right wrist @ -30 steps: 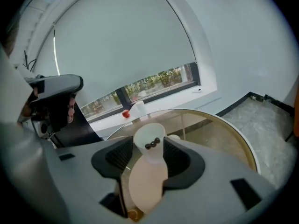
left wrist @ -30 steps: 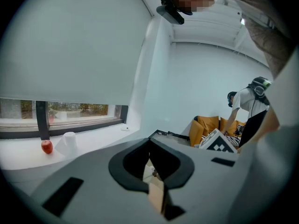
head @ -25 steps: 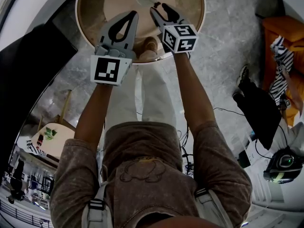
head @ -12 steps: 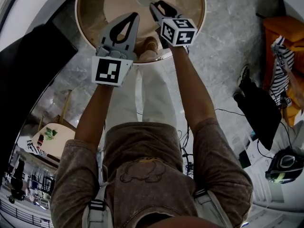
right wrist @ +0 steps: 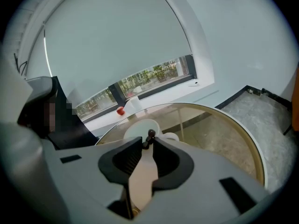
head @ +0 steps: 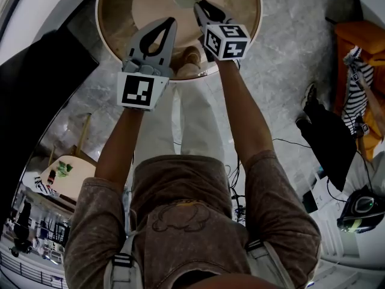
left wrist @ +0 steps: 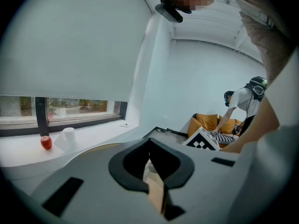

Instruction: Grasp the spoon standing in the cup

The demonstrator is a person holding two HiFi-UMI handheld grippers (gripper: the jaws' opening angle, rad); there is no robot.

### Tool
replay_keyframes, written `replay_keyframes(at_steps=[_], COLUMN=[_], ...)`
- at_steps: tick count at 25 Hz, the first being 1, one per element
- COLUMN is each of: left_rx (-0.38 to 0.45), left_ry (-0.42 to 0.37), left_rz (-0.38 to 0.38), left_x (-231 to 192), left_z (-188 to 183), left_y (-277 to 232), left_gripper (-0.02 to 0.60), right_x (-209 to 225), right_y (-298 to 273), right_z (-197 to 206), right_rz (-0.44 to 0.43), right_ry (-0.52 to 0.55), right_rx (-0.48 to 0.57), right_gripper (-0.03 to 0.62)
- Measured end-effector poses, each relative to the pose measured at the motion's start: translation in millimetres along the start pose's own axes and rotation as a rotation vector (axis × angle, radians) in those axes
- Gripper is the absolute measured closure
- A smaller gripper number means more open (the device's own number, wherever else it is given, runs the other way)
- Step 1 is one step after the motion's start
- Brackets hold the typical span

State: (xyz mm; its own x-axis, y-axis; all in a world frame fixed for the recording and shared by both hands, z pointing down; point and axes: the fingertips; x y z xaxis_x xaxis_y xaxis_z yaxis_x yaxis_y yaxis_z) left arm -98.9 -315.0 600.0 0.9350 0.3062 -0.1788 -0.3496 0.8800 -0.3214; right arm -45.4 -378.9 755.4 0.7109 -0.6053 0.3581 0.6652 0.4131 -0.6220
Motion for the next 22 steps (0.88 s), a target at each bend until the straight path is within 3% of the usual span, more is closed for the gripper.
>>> replay_keyframes(at_steps=[17, 22], left_rx=[-0.018, -0.026], left_ry=[-0.007, -0.016], left_rz=[0.046, 0.025], left_x=[8.2, 1.9], left_z=[-5.9, -13.0], left_y=[2.7, 10.9], left_gripper=[0.565, 0.565], right_x=[-9.3, -17.0], right_y=[26.2, 41.9], right_z=[-17.3, -32.7], right_rz=[0.057, 0.074], right_ry=[0.09, 0.097], right_rx=[0.046, 0.065], right_gripper=[0.534, 0.534])
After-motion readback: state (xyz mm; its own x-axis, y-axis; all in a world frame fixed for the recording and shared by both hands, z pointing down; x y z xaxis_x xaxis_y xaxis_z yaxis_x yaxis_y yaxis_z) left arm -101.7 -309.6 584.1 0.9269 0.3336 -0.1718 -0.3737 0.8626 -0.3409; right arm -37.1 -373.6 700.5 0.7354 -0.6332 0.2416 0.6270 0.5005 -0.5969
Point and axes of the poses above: the fingertips, and each gripper's own axes: y backward along the fingers, x to its right, z out of its underside, and after that the axes turned 2 degrees about -x, right-handed
